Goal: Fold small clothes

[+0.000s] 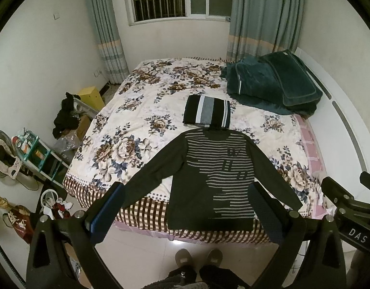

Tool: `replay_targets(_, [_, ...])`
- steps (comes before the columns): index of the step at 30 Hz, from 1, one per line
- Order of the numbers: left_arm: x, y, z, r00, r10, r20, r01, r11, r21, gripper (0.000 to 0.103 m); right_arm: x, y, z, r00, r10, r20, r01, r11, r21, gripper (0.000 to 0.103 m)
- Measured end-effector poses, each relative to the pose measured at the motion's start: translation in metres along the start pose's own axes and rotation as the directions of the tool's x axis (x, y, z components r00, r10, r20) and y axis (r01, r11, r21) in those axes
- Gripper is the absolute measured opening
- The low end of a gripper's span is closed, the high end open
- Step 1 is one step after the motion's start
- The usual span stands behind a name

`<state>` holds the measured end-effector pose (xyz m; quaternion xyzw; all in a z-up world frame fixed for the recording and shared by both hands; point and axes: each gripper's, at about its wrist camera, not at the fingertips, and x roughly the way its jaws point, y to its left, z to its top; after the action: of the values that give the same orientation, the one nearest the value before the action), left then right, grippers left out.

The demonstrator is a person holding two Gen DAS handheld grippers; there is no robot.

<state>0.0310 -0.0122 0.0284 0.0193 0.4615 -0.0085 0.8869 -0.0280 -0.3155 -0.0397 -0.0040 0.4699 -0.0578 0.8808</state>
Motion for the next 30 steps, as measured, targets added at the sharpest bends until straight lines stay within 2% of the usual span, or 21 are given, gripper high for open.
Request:
replay_targets(24, [-0.007,0.006,-0.003,1.000,-0.003,0.022,0.003,1.000,-0.007,0.103,0.001,0.001,-0.003,1.000,0.000,0.010,0.000,1.000,0.001,0.103])
replay_targets(26, [-0.006,0.005,-0.003,1.000,-0.004,0.022,0.004,1.000,-0.005,0.103,-0.009,0.010,0.014,1.000,0.001,0.007,-0.001,1.000,0.002,0.103])
replay_targets(30, [-0.005,0.005,-0.006,0.999,0.000,0.035,0.000,1.000,-0.008,0.103,-0.009,0.014,0.021,1.000,0.000,0.004,0.000,1.000,0.017,0.103])
